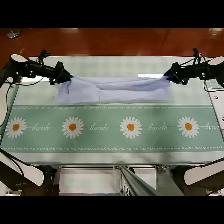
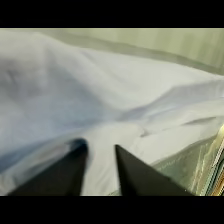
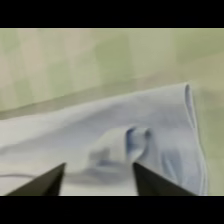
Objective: Fold the shirts.
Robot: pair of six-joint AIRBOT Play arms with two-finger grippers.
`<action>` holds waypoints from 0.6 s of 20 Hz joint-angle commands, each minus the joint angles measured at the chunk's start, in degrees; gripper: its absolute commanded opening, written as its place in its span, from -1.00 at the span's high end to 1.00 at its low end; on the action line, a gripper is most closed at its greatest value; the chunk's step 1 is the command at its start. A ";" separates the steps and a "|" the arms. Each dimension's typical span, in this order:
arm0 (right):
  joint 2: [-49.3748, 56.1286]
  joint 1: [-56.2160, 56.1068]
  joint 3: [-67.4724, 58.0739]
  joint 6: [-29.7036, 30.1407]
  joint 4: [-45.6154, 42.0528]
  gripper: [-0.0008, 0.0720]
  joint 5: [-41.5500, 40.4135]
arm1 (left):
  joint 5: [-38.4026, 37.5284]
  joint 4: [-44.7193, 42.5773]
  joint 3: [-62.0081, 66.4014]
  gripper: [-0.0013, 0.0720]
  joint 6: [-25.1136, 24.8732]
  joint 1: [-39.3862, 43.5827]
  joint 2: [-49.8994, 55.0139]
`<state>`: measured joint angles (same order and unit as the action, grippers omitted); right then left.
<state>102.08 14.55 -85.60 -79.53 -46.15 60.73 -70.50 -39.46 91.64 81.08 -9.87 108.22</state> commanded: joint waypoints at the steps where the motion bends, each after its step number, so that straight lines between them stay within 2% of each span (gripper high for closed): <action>1: 1.95 2.27 -4.59 1.40 -0.83 -0.75 5.16 | -4.22 -1.46 5.60 -0.95 0.90 -1.14 3.15; 3: 1.25 6.10 -5.27 -0.85 -6.23 -0.75 8.37 | -9.14 -5.55 8.35 -0.94 4.13 -3.96 2.71; 6: 2.29 8.87 -3.80 -5.97 -13.16 -0.75 12.44 | -9.79 -8.39 8.39 -0.94 4.31 -6.19 -0.37; 12: 7.98 3.32 -2.78 -4.17 -4.96 -0.75 14.05 | -3.04 -9.18 8.41 -0.94 4.04 -2.03 -4.20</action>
<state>107.87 19.99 -88.53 -84.25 -54.37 73.52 -76.27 -47.83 99.83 85.12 -13.47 105.38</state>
